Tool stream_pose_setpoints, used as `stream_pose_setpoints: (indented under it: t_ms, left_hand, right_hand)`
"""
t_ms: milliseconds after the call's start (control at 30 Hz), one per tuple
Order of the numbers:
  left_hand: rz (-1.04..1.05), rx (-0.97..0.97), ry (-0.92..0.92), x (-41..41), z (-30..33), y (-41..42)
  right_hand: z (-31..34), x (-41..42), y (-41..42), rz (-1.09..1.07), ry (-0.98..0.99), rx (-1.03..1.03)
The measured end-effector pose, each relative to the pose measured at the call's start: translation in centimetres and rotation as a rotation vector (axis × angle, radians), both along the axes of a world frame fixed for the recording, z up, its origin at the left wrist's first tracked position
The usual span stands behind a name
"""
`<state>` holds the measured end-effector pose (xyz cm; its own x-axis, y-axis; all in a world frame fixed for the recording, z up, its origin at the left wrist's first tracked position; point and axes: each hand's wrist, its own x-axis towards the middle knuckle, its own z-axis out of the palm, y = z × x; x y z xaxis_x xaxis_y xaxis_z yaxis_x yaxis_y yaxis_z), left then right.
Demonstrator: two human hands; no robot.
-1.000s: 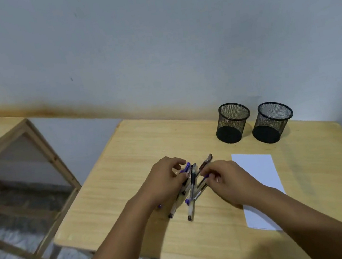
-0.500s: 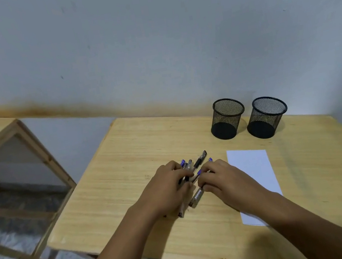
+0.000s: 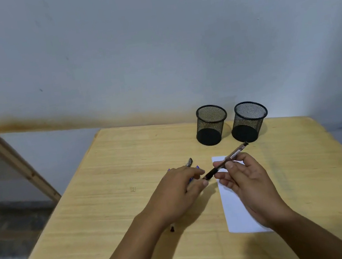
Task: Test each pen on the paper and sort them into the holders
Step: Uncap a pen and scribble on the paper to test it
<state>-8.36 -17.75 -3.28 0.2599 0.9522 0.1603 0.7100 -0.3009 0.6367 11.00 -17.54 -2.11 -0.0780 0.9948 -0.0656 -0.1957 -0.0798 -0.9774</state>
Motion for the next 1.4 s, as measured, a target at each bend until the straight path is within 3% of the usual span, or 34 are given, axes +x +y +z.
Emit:
stream_pose_setpoints:
  t_ms: [167, 300, 600, 1133, 1400]
  left_hand:
    - [-0.034, 0.0, 0.067, 2.2, 1.1, 0.0]
    - [-0.072, 0.023, 0.134, 2.9, 1.0, 0.1]
    - [-0.117, 0.01, -0.021, 3.5, 1.2, -0.3]
    - [-0.112, 0.074, -0.013, 4.4, 1.5, 0.4]
    - [-0.137, -0.006, -0.023, 5.1, 1.5, 0.1]
  right_hand:
    - [-0.3, 0.9, -0.1, -0.046, 0.132, -0.081]
    - [-0.6, 1.7, -0.1, 0.034, 0.008, -0.081]
    - [-0.2, 2.3, -0.5, 0.079, -0.01, -0.031]
    - [0.0, 2.7, -0.5, 0.119, 0.085, 0.069]
    - [-0.6, 3.5, -0.5, 0.098, 0.08, 0.045]
